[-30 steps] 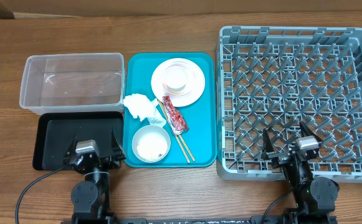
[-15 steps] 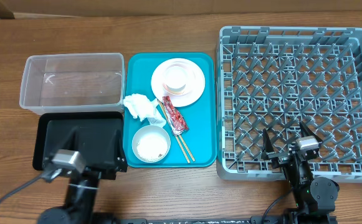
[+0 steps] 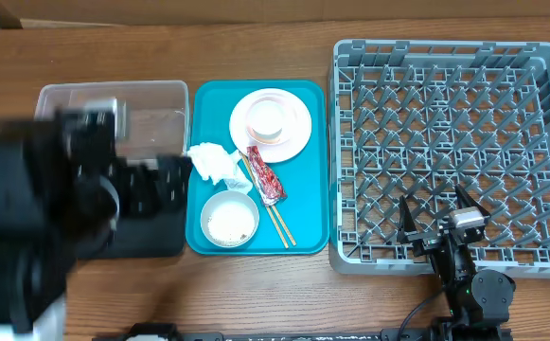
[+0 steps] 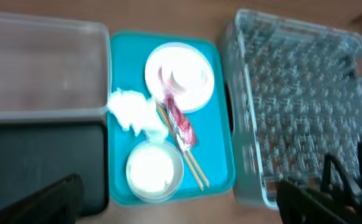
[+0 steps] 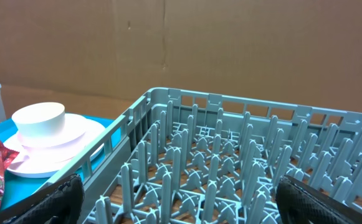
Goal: Sort waste into correct bins and load items into the dishwasher
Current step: 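Reach the left gripper to the white tissue on the teal tray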
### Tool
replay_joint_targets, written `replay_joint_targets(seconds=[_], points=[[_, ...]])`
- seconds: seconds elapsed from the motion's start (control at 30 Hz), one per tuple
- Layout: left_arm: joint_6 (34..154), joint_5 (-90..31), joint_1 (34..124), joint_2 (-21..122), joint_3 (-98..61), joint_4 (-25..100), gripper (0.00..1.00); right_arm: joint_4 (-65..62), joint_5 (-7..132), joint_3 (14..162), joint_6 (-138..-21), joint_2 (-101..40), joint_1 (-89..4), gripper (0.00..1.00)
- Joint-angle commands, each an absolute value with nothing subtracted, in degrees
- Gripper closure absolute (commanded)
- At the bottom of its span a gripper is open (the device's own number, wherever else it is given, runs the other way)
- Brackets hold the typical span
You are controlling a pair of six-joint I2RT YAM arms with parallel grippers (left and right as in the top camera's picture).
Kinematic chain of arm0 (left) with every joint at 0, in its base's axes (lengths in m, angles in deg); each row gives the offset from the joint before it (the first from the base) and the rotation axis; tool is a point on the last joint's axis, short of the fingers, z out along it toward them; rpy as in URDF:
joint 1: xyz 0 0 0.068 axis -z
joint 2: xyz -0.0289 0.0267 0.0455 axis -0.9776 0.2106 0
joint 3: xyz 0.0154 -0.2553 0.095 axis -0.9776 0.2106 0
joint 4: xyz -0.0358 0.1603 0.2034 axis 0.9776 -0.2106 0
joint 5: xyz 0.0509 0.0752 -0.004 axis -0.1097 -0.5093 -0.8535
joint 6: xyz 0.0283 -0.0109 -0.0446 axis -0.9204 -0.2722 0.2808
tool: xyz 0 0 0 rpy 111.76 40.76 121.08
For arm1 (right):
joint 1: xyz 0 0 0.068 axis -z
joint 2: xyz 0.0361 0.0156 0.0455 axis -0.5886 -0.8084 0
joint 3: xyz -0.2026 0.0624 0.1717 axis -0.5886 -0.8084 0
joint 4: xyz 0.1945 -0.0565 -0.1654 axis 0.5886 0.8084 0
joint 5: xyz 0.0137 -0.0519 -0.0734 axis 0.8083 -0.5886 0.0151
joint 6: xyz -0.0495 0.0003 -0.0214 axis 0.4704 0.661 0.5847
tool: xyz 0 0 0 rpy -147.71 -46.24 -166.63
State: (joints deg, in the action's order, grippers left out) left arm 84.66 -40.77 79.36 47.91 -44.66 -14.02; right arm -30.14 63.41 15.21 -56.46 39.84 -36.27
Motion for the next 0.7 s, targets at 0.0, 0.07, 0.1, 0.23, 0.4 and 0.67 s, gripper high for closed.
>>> replay_joint_targets(seconds=[0.0,0.07,0.1,0.23,0.4,0.67], points=[[83.43,-40.05,79.76,56.71,-52.55,-18.42,0.0,-30.47,63.71,14.6,-56.44,40.41,-36.71,0.0],[83.32,-40.36,79.69,60.25,-52.95,-18.35,0.0,-30.45,63.71,14.6,-56.44,40.41,-36.71,0.0],[83.39,-40.31,79.69,62.05,-52.95,-18.39,0.0,-30.47,63.71,14.6,-56.44,40.41,-36.71,0.0],[84.26,-39.74,79.78,68.04,-52.86,-20.4,0.96,-30.47,63.71,14.6,-56.46,40.41,-36.71,0.0],[89.09,-44.68,81.26,70.72,-50.63,-21.5,0.96,-30.47,63.71,14.6,-56.46,40.41,-36.71,0.0],[98.84,-57.36,89.04,70.75,-41.93,-17.72,0.96,-30.47,63.71,14.6,-56.44,40.41,-36.71,0.0]])
